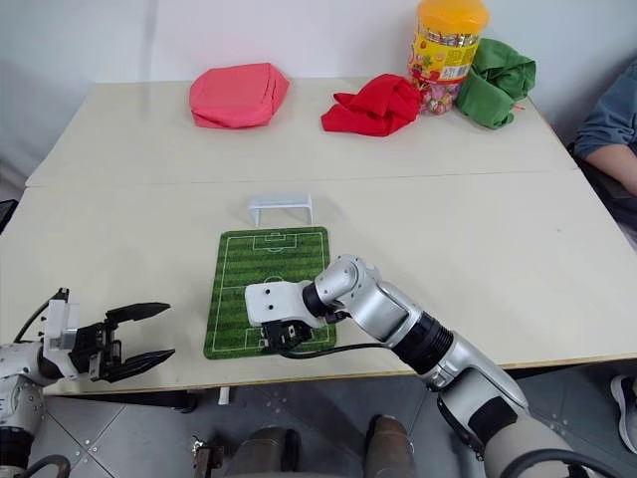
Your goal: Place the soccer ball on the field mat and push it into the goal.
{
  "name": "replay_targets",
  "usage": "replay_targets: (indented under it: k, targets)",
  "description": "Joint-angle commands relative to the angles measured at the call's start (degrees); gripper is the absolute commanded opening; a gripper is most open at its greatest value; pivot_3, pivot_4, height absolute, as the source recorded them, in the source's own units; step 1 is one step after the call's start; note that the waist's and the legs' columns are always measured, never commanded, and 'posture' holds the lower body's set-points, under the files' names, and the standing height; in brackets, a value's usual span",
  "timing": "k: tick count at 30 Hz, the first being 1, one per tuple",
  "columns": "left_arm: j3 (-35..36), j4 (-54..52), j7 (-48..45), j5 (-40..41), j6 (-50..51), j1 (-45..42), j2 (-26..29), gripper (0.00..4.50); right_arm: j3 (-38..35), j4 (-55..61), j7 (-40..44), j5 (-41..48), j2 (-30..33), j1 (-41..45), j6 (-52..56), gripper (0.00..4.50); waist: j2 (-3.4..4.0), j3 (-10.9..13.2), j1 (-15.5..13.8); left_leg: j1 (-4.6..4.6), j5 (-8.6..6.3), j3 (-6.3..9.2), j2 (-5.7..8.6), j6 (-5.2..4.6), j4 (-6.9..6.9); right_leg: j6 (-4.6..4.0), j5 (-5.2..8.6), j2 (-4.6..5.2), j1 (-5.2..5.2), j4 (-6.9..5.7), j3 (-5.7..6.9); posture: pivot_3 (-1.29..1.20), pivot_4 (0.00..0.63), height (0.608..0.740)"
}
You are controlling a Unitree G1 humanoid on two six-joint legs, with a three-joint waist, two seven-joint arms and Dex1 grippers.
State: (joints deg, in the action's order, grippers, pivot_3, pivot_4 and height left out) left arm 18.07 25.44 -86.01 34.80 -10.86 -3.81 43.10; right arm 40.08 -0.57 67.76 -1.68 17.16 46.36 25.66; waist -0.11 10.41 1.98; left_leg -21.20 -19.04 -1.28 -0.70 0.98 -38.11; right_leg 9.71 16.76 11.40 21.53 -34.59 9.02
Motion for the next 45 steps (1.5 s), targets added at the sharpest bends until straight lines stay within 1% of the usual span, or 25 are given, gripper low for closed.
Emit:
replay_targets:
  k: [1, 7, 13, 18, 22, 24, 27, 29, 32, 36, 45]
  targets:
    - [1.8, -0.7, -2.6, 1.2, -0.7, -0.2, -0.2, 4.5, -0.8, 2.8, 1.0, 1.1, -0.7, 0.5, 0.4, 3.64, 0.0, 0.0, 0.0, 0.0, 0.0, 0.0, 0.0, 0.0, 0.0, 0.0, 0.0, 0.0, 0.0, 0.0, 0.0, 0.0, 0.15, 0.74]
    - [1.6, -0.1, -2.3, 0.9, -0.8, -1.2, -0.4, 4.5, -2.2, 5.0, 0.2, 2.1, -1.0, 0.3, 2.4, 3.64, 0.0, 0.0, 0.0, 0.0, 0.0, 0.0, -0.01, 0.0, 0.0, 0.0, 0.0, -0.01, 0.0, 0.0, 0.0, 0.0, 0.15, 0.74]
    - [1.5, 0.3, -2.0, 0.7, -0.6, -2.2, -0.6, 4.5, -2.4, 3.0, -0.7, 1.5, -0.7, 0.4, 1.0, 3.64, 0.0, 0.0, 0.0, 0.0, 0.0, 0.0, -0.01, 0.0, 0.0, 0.0, 0.0, -0.01, 0.0, 0.0, 0.0, 0.0, 0.15, 0.74]
    - [1.4, 0.6, -1.8, 0.5, -0.3, -3.1, -0.5, 4.5, -4.0, 2.1, -1.2, 2.3, -1.6, 2.0, 1.2, 3.64, 0.0, 0.0, 0.0, 0.0, 0.0, 0.0, -0.01, 0.0, 0.0, 0.0, 0.0, -0.01, 0.0, 0.0, 0.0, 0.0, 0.15, 0.74]
    - [1.4, 0.8, -1.8, 0.5, -0.2, -3.5, -0.4, 4.5, -6.5, 3.9, -0.8, 4.2, -1.9, 3.1, 2.8, 3.64, 0.0, 0.0, 0.0, 0.0, 0.0, -0.01, -0.02, 0.0, 0.0, -0.01, 0.0, -0.02, 0.01, 0.0, 0.0, 0.0, 0.15, 0.74]
    - [1.5, 0.6, -1.9, 0.5, -0.1, -3.2, -0.3, 4.5, -8.1, 7.4, -0.8, 5.7, -1.1, 2.5, 5.0, 3.64, 0.0, 0.0, 0.0, 0.0, 0.0, 0.0, -0.02, 0.01, 0.0, -0.01, 0.0, -0.02, 0.01, 0.0, 0.0, 0.0, 0.15, 0.74]
    - [1.4, 0.8, -1.9, 0.4, 0.1, -3.5, -0.2, 4.5, -10.2, 13.9, -0.5, 8.5, 1.2, -0.2, 8.1, 3.05, 0.0, 0.0, -0.1, -0.01, -0.01, 0.0, -0.02, 0.02, 0.01, -0.01, 0.0, -0.02, 0.02, 0.0, 0.01, 0.0, 0.15, 0.74]
    - [1.2, 1.2, -2.0, 0.3, 0.2, -4.0, -0.1, 4.5, -10.3, 17.2, -0.3, 9.4, 3.1, -2.4, 9.3, 2.35, -0.01, 0.0, -0.3, -0.01, -0.02, 0.0, -0.03, 0.02, 0.02, -0.01, 0.0, -0.03, 0.02, 0.0, 0.02, 0.0, 0.15, 0.74]
    - [1.2, 1.5, -2.2, 0.3, 0.3, -4.3, 0.0, 4.5, -10.9, 19.7, -2.4, 10.5, 3.7, -4.6, 11.0, 1.34, -0.05, 0.0, -0.3, -0.01, -0.02, -0.01, -0.02, 0.02, 0.01, -0.01, 0.0, -0.02, 0.01, 0.0, 0.02, 0.0, 0.15, 0.74]
    - [0.8, 2.5, -2.9, 0.1, 0.5, -5.4, 0.2, 4.5, -11.5, 24.1, -4.2, 11.4, 6.6, -9.0, 13.0, 0.02, -0.07, 0.0, -0.3, 0.0, -0.02, -0.03, -0.03, 0.02, -0.02, -0.02, -0.01, -0.02, 0.02, -0.01, 0.01, 0.0, 0.15, 0.74]
    - [0.2, 4.9, -3.8, -0.7, 0.4, -7.9, 0.4, 4.5, -12.0, 25.8, -8.7, 14.6, 7.0, -12.1, 20.2, 0.02, -0.07, 0.0, -0.3, 0.0, -0.03, -0.07, -0.04, 0.01, -0.02, -0.04, -0.02, -0.03, 0.02, -0.02, -0.01, 0.0, 0.15, 0.74]
